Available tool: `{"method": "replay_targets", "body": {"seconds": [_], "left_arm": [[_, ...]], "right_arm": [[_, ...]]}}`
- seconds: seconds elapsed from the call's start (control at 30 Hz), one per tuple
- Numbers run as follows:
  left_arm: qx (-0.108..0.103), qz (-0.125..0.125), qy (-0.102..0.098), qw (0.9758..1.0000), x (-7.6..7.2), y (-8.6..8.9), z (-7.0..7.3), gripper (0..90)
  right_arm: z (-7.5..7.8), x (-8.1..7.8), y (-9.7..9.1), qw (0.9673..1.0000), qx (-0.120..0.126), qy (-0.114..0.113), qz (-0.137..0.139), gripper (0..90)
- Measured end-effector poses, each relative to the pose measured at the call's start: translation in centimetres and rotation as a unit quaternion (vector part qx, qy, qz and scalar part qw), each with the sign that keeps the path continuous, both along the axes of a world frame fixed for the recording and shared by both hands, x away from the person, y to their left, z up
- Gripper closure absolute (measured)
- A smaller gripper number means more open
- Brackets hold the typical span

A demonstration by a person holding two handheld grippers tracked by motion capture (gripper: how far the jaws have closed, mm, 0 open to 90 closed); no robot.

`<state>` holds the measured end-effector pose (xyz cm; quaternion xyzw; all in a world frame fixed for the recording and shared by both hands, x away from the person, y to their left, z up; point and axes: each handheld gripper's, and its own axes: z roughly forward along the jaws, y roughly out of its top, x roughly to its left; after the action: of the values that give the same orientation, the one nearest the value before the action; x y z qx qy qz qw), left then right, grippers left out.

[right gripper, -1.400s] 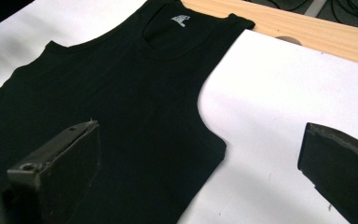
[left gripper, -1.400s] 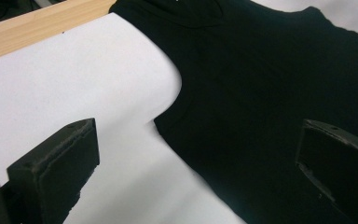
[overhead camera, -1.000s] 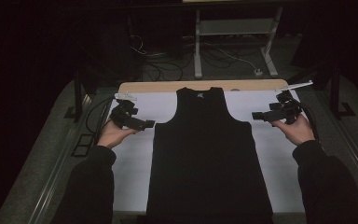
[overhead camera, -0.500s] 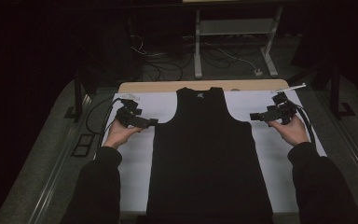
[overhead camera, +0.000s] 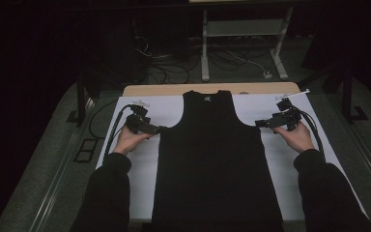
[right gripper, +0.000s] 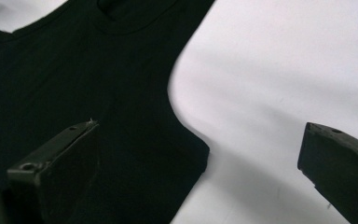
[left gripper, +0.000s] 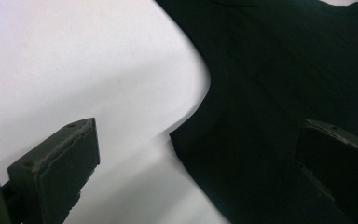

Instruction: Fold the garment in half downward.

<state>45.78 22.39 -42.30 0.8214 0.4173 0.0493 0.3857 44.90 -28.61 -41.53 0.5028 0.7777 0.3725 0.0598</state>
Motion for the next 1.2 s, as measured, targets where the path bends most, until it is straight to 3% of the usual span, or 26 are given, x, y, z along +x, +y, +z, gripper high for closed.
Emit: {"method": "replay_targets", "body": {"seconds": [0.2, 0.33, 0.37, 0.5, 0.57, 0.63, 0.7, 0.83, 1.0, 1.2], "left_arm": [[0.004, -0.003, 0.029, 0.9996, 0.3, -0.2, -0.8, 0.0], [0.006, -0.004, 0.035, 0.9994, 0.4, -0.4, -1.3, 0.0], [0.007, -0.009, 0.035, 0.9993, 0.4, -0.5, -1.3, 4.1], [-0.004, -0.026, 0.034, 0.9991, 0.2, -0.7, -1.5, 12.6], [0.001, -0.028, 0.029, 0.9992, 0.2, -0.9, -1.6, 14.1], [0.007, -0.029, 0.008, 0.9995, 0.0, -1.2, -1.6, 19.1], [-0.006, -0.028, -0.001, 0.9996, -0.1, -1.5, -1.5, 23.9], [0.003, -0.03, 0.003, 0.9995, 0.0, -1.7, -1.7, 28.1], [0.007, -0.022, 0.011, 0.9997, 0.1, -1.6, -1.9, 31.9], [0.019, -0.017, 0.008, 0.9996, 0.1, -1.5, -1.9, 35.4]], "right_arm": [[-0.5, 0.1, 0.4, 0.9999, -0.011, 0.002, 0.011, 0.0], [-0.8, 0.2, 0.4, 0.9999, -0.009, 0.001, 0.013, 5.4], [-0.9, 0.2, 0.4, 0.9999, -0.007, 0.005, 0.015, 9.5], [-1.1, 0.1, 0.5, 0.9997, -0.007, 0.006, 0.021, 15.0], [-1.2, 0.0, 0.6, 0.9996, -0.008, 0.011, 0.026, 18.4], [-1.4, -0.1, 0.6, 0.9994, -0.011, 0.016, 0.029, 20.0], [-1.4, -0.2, 0.6, 0.9992, -0.021, 0.015, 0.032, 24.4], [-1.4, -0.4, 0.7, 0.9991, -0.025, 0.008, 0.033, 30.0], [-1.9, -0.4, 0.6, 0.9991, -0.025, 0.018, 0.028, 35.9], [-2.3, -0.1, 0.8, 0.9991, -0.036, 0.02, 0.009, 46.2]]}}
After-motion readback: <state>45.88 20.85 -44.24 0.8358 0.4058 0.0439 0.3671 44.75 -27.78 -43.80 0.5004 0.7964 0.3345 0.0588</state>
